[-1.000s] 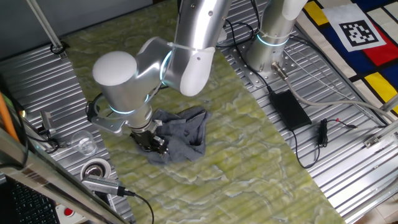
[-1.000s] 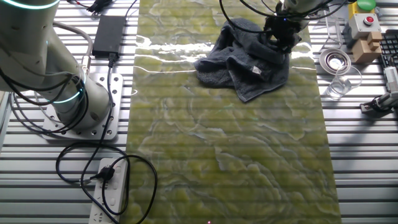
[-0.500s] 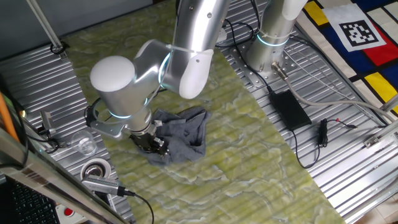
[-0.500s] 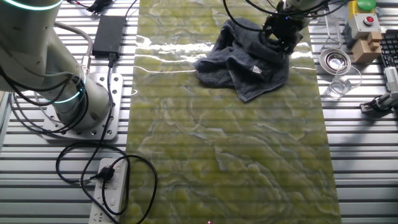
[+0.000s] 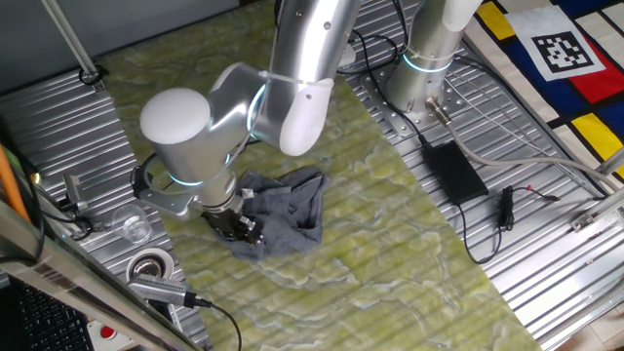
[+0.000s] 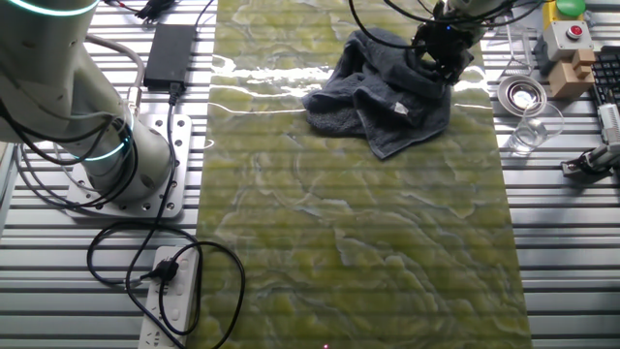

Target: Clean the table with a cloth

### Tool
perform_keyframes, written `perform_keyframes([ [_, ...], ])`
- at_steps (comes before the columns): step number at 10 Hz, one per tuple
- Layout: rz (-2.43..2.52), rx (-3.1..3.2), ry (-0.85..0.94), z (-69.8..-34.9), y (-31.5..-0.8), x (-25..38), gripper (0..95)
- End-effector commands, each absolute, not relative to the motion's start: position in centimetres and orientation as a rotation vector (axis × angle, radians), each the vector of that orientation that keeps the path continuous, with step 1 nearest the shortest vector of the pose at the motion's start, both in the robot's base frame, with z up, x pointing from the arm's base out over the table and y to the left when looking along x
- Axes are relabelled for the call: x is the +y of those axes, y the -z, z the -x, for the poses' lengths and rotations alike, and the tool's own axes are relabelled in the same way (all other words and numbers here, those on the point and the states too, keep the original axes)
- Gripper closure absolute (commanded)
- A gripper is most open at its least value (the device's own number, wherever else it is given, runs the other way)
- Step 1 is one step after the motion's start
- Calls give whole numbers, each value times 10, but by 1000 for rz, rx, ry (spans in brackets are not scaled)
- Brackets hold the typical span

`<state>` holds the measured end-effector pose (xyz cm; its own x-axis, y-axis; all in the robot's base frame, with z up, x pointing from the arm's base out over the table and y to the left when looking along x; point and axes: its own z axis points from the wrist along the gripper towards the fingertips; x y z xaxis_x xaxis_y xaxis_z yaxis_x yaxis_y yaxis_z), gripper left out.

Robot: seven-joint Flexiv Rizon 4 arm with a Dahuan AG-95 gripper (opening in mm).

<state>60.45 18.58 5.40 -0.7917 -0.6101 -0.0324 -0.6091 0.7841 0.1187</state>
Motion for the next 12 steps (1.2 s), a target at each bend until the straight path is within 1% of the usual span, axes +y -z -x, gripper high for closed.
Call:
perform_keyframes([
  [1,-1008,-2957,197,-608,-56,185,380],
  [6,-994,-2961,199,-614,-58,187,380],
  [9,-985,-2952,202,-614,-73,191,380],
  [10,-1028,-2933,168,-603,-89,188,380],
  [12,-1075,-2910,173,-580,-102,171,380],
])
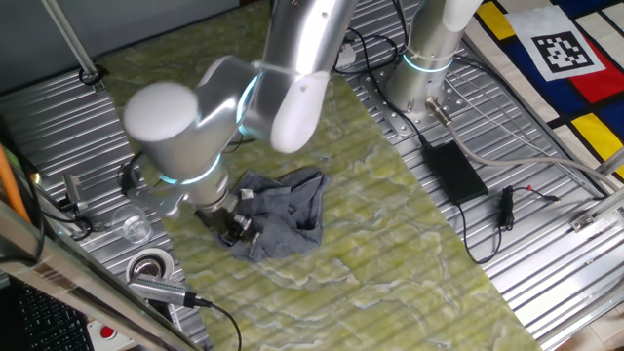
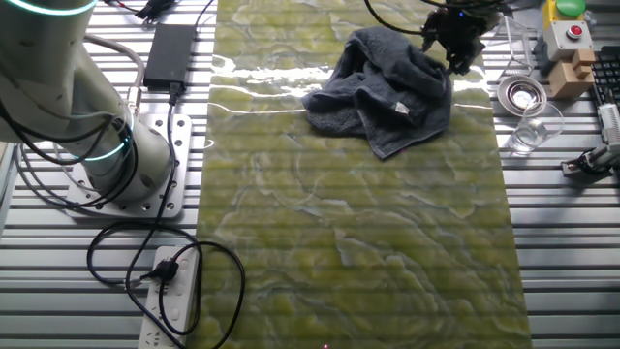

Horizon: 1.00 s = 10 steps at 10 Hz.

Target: Clean the table with a cloth

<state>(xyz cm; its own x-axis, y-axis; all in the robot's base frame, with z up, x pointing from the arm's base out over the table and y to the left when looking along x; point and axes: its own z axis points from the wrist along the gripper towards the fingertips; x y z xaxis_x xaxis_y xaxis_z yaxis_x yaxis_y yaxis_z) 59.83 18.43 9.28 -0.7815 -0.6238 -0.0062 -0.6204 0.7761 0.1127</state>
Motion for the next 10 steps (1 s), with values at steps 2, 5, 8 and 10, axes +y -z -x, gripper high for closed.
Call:
perform_keyframes([
  [2,-1096,-2885,129,-562,-108,168,380],
  [5,-1120,-2871,116,-560,-95,166,380],
  [8,-1081,-2867,112,-560,-95,166,380],
  [10,-1071,-2880,107,-560,-95,166,380],
])
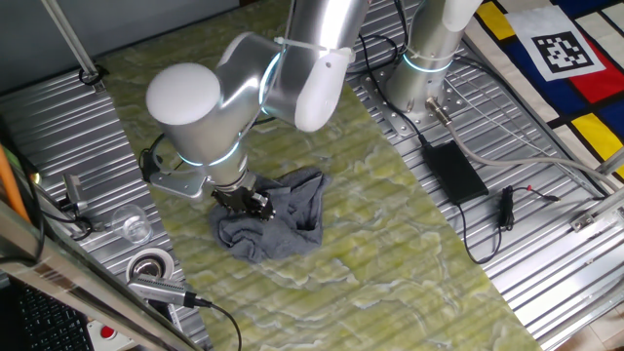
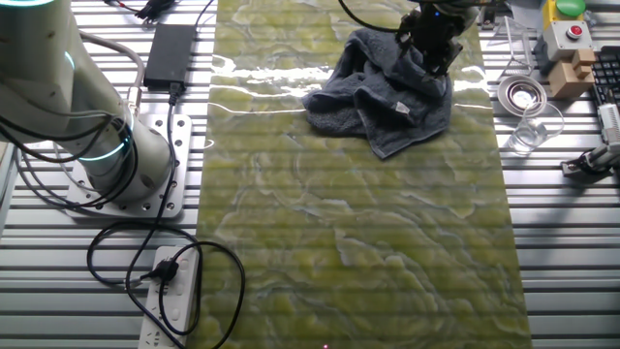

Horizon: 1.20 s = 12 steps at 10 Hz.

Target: Clean the table with a cloth

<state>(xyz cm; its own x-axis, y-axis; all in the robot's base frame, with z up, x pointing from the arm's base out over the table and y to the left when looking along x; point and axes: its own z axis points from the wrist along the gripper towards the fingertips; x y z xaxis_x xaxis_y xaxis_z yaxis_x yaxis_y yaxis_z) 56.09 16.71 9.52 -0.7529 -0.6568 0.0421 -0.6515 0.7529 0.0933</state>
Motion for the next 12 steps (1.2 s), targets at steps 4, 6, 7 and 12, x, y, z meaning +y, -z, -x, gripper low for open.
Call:
perform_keyframes([
  [4,-1002,-2918,82,-560,-95,166,380],
  [6,-1025,-2916,60,-560,-95,166,380],
  [7,-1039,-2916,60,-560,-95,166,380],
  [12,-1118,-2887,65,-544,-102,159,380],
])
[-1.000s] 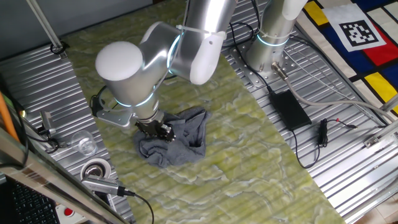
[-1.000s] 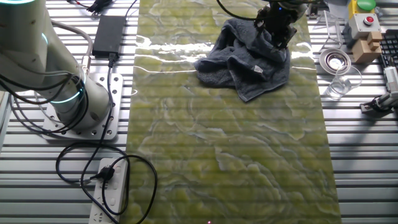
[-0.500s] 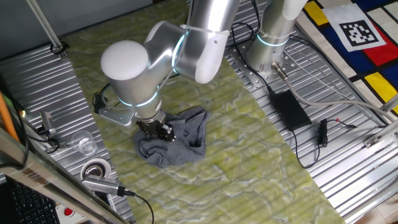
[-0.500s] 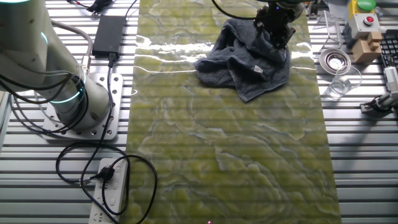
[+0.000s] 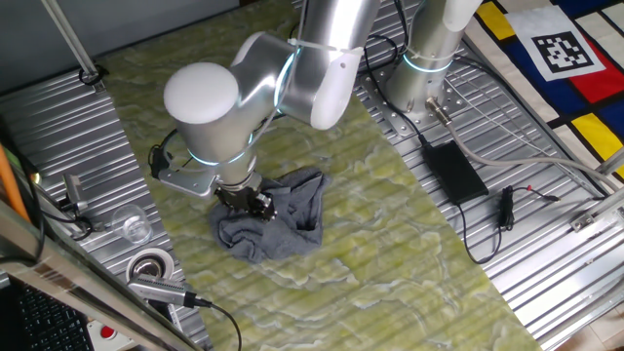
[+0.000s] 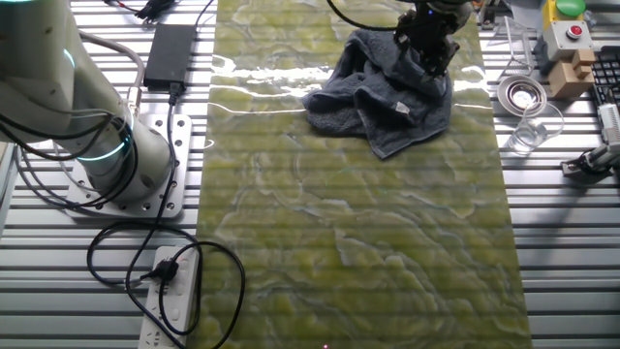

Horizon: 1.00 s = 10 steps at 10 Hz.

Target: Clean the table with a cloth

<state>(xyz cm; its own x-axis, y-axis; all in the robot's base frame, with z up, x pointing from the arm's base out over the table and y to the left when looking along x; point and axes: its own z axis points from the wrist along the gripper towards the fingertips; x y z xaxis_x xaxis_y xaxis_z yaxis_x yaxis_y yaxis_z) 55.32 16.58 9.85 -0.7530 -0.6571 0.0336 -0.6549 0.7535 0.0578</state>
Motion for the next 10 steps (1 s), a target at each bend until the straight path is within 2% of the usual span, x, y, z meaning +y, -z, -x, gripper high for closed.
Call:
perform_keyframes([
  [1,-1130,-2882,68,-540,-103,156,380],
  [4,-1166,-2861,67,-524,-108,143,380],
  [10,-1182,-2834,103,-522,-104,140,380],
])
